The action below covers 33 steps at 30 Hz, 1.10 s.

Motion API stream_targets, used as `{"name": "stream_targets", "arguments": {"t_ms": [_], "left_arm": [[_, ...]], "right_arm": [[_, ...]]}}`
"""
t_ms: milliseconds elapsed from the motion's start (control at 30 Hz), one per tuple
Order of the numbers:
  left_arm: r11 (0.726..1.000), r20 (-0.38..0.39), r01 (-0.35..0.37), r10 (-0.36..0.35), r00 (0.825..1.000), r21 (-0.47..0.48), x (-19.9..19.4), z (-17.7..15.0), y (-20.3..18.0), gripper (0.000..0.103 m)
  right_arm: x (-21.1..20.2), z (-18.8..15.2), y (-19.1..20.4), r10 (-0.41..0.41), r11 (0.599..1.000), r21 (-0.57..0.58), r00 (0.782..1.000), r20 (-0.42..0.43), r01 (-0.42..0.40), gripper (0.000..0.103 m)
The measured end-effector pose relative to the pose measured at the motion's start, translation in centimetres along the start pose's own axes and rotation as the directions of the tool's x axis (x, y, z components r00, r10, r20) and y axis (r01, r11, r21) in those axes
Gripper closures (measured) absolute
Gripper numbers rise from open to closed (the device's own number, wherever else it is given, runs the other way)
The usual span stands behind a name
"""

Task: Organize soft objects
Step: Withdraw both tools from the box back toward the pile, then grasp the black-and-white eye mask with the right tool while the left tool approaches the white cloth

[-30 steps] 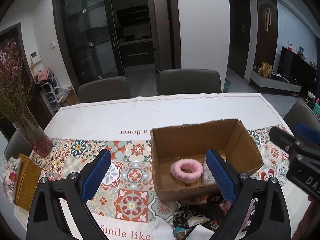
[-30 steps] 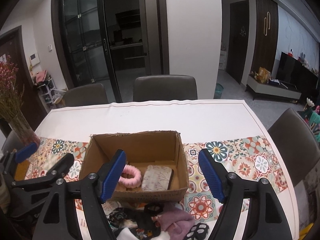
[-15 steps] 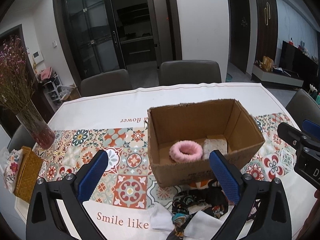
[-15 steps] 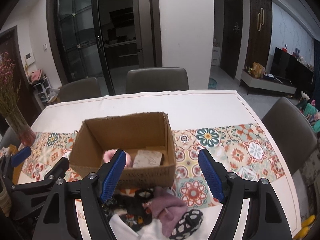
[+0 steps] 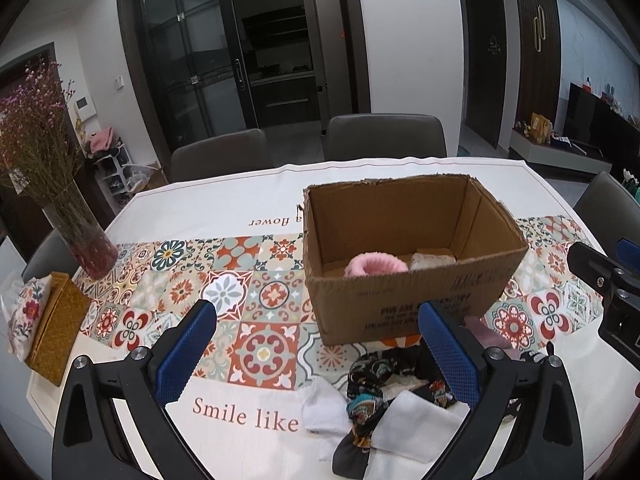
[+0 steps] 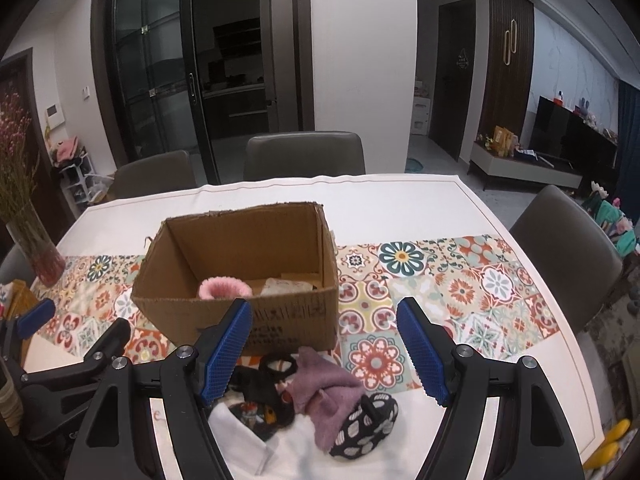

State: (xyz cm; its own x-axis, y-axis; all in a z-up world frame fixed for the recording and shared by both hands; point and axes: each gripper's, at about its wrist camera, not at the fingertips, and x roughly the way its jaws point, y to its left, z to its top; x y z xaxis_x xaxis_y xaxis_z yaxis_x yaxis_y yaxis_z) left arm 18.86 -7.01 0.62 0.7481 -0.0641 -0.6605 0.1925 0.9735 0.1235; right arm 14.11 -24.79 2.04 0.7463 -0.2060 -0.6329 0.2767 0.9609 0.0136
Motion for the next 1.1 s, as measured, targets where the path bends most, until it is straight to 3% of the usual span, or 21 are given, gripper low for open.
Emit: {"name": "stream_targets", "arguments": {"t_ms": [367, 667, 1100], "left_arm": [[1.0, 0.004, -0.009, 0.009, 1.0, -0.024, -0.5, -2.2, -0.1, 0.0], [1.0, -0.04, 0.02, -0.021, 0.999, -0.022, 0.4, -4.7, -1.5, 0.0], [1.0, -0.051, -0.008, 0.009, 0.999, 0.018, 1.6, -7.5, -3.4, 0.0]], "right_arm": [[-0.2, -2.7, -0.6, -0.019, 1.0, 0.011, 0.999, -0.026, 0.019, 0.027], [0.6, -5.3, -2.3, -0.041, 0.998, 0.04, 0.996, -0.075, 0.044, 0.027], [3.1, -9.8, -4.0, -0.051, 0.996, 0.06, 0.986, -0.159, 0.062, 0.027]]}}
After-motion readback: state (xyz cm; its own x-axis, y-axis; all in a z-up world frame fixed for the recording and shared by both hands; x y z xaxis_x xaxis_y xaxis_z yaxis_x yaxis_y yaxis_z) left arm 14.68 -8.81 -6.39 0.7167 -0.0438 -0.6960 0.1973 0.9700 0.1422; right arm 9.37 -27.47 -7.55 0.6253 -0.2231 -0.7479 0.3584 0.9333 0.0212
